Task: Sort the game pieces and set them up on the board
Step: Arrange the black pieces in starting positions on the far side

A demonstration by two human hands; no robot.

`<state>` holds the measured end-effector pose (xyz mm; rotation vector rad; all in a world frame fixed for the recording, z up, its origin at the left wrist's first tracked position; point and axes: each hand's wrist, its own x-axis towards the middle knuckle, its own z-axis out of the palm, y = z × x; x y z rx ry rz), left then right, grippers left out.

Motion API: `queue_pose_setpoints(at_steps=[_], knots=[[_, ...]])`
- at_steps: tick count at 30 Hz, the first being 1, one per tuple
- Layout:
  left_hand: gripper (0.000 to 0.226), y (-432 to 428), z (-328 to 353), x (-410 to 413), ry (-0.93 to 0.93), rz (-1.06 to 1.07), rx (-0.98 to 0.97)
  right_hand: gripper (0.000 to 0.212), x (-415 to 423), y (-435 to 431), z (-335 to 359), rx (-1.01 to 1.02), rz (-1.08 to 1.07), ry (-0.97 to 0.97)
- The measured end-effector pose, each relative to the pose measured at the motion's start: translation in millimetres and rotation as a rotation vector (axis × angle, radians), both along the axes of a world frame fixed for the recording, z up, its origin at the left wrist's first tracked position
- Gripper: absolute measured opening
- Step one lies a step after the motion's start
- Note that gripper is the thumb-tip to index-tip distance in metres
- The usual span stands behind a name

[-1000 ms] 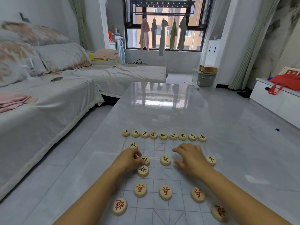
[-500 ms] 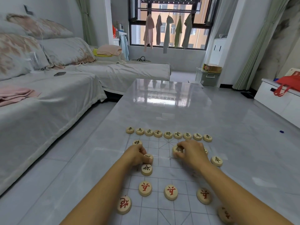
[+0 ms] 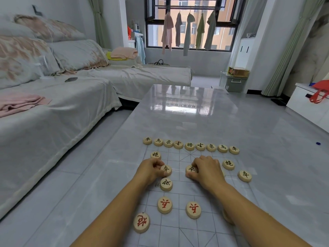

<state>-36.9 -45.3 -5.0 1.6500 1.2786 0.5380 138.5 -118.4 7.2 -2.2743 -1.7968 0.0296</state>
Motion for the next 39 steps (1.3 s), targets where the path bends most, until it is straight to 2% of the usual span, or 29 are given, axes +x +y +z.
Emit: queue_pose_setpoints(at_steps=[6,21,25,30,34,39], knots=[[0.04,0.3,0.9,0.5,0.029,0.004,0.052,0.034,0.6,-0.4,-0.4,-0.001,-0.007,0.038],[0.045,-3.8,12.5,-4.1,0.06,-0.038,-0.003,0.04,-3.4,0.7,-1.3,-0.066,-0.058,0.061],[0.035,-8.2,26.0,-28.2,-0.086,0.025,0.004,0.041,-5.5,1.7,0.9,-0.093,-0.072,0.034],[0.022,-30.0,34.1,-92.0,-0.191,0.245,0.12,0.041,-6.6,1.8,2.5,-0.108,-0.083,0.02],[0.023,-37.7,23.4,-119.2,-0.106,0.267,0.173,0.041,-8.3,-2.0,1.9,-0.104,-0.076,-0.016],[0.03,-27.1,11.9,-104.7,-0.006,0.222,0.186,0.046,-12.9,-5.1,8.2,-0.147,-0.07,-0.045]])
